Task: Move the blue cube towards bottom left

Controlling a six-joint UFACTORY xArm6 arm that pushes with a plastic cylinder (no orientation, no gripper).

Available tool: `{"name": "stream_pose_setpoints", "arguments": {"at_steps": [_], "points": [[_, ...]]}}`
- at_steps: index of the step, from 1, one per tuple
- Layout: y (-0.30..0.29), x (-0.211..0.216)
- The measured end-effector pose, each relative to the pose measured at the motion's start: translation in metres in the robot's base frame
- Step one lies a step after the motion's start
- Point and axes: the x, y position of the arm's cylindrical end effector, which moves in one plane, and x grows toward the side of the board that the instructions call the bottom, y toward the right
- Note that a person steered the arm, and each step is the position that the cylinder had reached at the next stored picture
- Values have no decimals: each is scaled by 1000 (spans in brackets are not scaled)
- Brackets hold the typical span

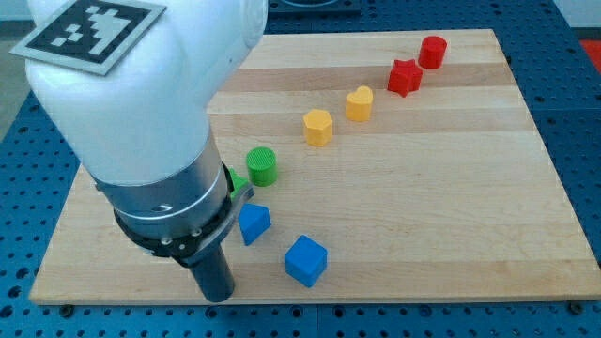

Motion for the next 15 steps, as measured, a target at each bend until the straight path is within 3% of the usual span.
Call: {"name": "stream_pose_setpoints", "arguments": {"at_steps": [4, 6, 7, 8, 9, 10, 12, 15], "points": [[35, -47], [105, -75], [131, -37], [93, 0], [66, -1], [21, -6], [61, -15], [-47, -43]]}}
